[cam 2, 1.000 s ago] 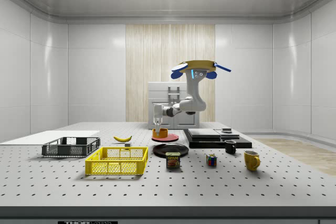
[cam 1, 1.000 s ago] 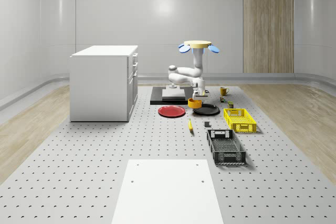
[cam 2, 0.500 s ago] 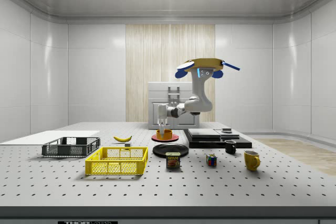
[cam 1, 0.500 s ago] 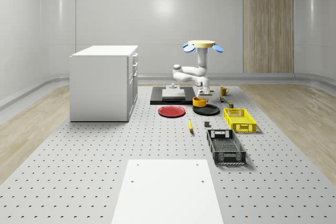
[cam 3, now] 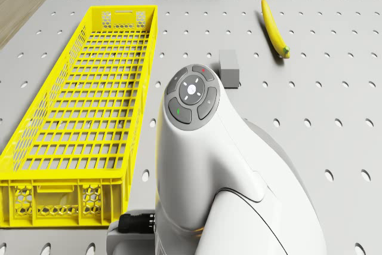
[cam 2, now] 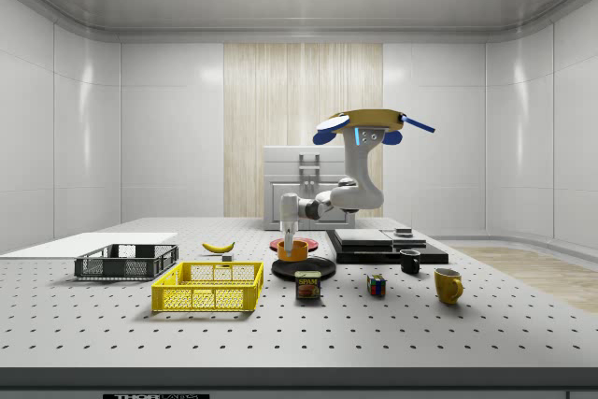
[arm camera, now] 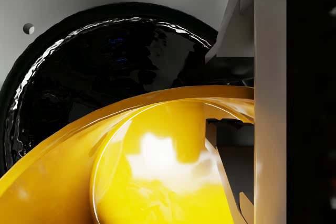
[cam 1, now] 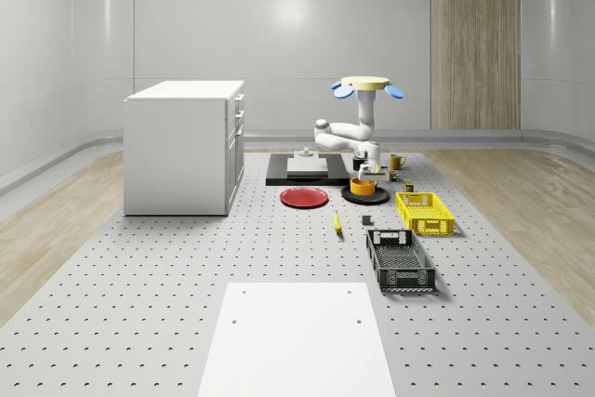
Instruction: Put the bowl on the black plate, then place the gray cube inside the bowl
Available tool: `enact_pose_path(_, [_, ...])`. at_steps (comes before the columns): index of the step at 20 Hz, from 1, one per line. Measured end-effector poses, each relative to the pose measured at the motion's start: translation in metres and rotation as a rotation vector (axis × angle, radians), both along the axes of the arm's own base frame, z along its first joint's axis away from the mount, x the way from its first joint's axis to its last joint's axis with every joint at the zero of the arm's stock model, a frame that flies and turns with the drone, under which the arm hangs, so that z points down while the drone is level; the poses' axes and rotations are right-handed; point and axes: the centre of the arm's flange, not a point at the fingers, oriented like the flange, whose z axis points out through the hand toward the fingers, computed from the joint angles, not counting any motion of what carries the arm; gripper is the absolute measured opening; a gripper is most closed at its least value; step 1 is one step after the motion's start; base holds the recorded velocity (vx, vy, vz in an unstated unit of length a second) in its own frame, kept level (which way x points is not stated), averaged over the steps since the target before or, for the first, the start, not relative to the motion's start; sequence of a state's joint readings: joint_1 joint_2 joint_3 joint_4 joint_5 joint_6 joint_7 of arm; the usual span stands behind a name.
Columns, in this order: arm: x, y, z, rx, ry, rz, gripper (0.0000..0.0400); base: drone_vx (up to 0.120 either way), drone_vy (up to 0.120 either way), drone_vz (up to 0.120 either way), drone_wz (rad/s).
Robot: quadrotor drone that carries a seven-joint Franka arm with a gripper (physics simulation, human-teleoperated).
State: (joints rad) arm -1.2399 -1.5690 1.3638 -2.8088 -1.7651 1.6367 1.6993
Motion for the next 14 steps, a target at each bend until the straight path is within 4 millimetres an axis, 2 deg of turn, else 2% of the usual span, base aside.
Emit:
enact_pose_path(2, [0.0, 0.0, 0.0, 0.0, 0.0, 0.0, 0.01, -0.08, 0.04, 0.0, 0.0])
enact_pose_path(5, [0.0, 0.0, 0.0, 0.0, 0.0, 0.0, 0.01, 0.0, 0.0, 0.0, 0.0])
enact_pose_path(8, [0.0, 0.0, 0.0, 0.0, 0.0, 0.0, 0.01, -0.093, 0.0, 0.0, 0.0])
enact_pose_path(9, [0.0, 0.0, 0.0, 0.0, 0.0, 0.0, 0.01, 0.0, 0.0, 0.0, 0.0])
enact_pose_path(14, [0.0, 0.0, 0.0, 0.0, 0.0, 0.0, 0.01, 0.0, 0.0, -0.096, 0.0])
